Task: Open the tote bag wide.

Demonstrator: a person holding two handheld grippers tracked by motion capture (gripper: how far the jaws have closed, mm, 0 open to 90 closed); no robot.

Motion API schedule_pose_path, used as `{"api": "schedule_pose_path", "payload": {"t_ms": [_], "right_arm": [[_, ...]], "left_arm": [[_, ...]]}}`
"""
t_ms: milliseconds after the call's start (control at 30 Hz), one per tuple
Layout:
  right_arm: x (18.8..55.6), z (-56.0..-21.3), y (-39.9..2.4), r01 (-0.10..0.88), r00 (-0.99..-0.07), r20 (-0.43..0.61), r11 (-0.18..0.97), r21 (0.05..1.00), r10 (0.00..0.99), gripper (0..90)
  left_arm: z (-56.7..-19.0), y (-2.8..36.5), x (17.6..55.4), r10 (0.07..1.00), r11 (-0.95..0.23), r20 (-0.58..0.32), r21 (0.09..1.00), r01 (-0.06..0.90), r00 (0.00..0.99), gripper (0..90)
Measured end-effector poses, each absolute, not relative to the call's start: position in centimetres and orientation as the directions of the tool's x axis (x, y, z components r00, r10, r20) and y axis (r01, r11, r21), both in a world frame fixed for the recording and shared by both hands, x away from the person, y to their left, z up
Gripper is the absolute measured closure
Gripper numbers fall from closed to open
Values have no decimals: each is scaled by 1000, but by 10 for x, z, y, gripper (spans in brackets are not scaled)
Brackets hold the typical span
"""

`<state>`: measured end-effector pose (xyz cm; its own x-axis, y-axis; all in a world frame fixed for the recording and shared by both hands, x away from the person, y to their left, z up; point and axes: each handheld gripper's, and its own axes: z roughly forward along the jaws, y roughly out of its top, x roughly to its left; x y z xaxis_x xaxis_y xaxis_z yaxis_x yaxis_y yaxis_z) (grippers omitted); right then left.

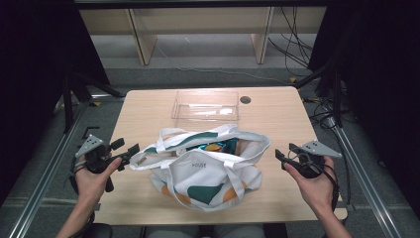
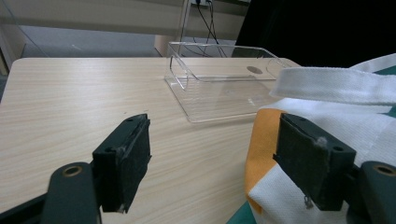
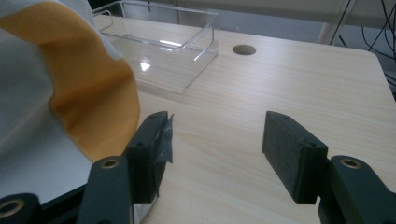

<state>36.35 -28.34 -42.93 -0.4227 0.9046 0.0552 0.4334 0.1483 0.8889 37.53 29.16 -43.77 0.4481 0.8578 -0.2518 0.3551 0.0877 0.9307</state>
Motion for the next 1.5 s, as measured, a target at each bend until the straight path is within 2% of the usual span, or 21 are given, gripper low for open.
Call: {"api": "schedule_pose_path", "payload": {"t_ms": [233, 333, 400, 500, 700, 867, 967, 1067, 1100, 1200, 1400, 1500], "right_arm": [[366, -429, -285, 418, -411, 33, 156, 895, 911, 416], [367, -430, -282, 410, -417, 19, 169, 896, 909, 438], [369, -430, -282, 395, -430, -7, 195, 898, 903, 456], [368, -428, -282, 397, -428, -13, 201, 895, 904, 476], [368, -429, -282, 396, -431, -2, 191, 898, 902, 483], [368, -430, -282, 392, -434, 1, 188, 901, 901, 483], [367, -429, -282, 402, -424, 5, 184, 897, 905, 482], [366, -429, -282, 410, -419, 22, 168, 896, 908, 481], [367, -429, -282, 407, -430, 21, 173, 897, 902, 480], [365, -429, -280, 419, -417, 43, 150, 896, 908, 478], [367, -431, -282, 405, -435, 18, 177, 897, 900, 475], [366, -430, -282, 422, -431, 20, 181, 888, 902, 474]], "left_arm": [[-435, 293, 370, 867, 83, -241, 933, 351, 435, 257], [-428, 293, 367, 857, 103, -239, 948, 302, 457, 270], [-425, 293, 365, 854, 110, -239, 951, 289, 463, 317], [-408, 289, 359, 833, 113, -210, 970, 215, 512, 408], [-385, 270, 346, 792, 83, -165, 983, 163, 589, 549], [-371, 252, 336, 746, 67, -146, 987, 146, 649, 641], [-363, 229, 327, 682, 23, -123, 989, 148, 721, 665], [-361, 217, 325, 652, -21, -97, 989, 146, 752, 701], [-359, 205, 324, 610, -52, -86, 988, 149, 787, 702], [-358, 190, 324, 566, -111, -58, 983, 145, 823, 689], [-360, 172, 328, 520, -186, -12, 974, 128, 854, 623], [-363, 161, 335, 495, -247, 24, 962, 114, 868, 625]]}}
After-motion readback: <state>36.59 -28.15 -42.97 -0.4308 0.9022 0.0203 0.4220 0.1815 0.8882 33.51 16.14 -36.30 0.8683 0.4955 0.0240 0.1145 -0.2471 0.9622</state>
